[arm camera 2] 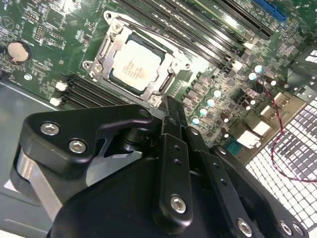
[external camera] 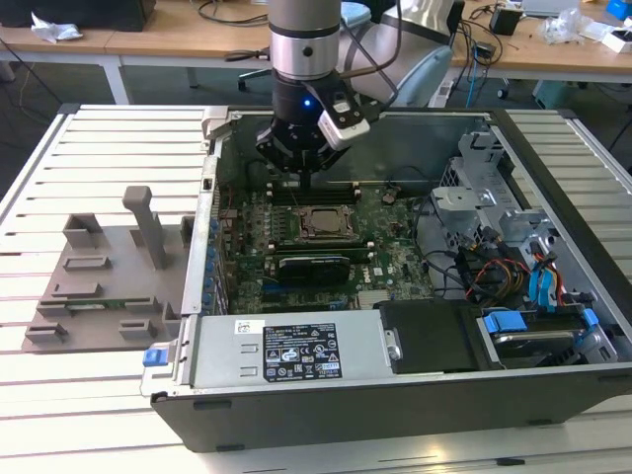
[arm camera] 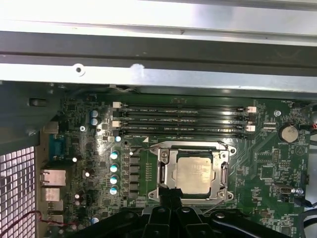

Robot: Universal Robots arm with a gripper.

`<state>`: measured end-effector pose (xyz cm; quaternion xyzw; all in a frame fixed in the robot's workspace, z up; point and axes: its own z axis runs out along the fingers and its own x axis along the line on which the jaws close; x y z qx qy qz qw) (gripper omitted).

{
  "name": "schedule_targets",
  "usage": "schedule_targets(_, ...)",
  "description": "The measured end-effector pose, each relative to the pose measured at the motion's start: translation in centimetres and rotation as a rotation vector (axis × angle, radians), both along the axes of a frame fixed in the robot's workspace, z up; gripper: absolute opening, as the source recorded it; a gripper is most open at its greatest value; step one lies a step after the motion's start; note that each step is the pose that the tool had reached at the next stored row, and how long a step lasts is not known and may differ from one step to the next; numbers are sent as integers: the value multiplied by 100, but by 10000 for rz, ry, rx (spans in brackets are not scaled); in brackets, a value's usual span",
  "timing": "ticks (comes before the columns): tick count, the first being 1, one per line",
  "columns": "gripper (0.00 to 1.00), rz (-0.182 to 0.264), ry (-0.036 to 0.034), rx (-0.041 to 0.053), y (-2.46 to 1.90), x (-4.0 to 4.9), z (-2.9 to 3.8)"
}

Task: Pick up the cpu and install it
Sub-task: 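Install the first cpu locking lever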

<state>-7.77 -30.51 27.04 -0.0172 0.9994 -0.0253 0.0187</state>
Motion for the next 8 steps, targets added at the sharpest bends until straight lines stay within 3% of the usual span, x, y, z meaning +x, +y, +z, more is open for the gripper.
schedule_targets(8,10,-1,0,-1,0,-95,-1)
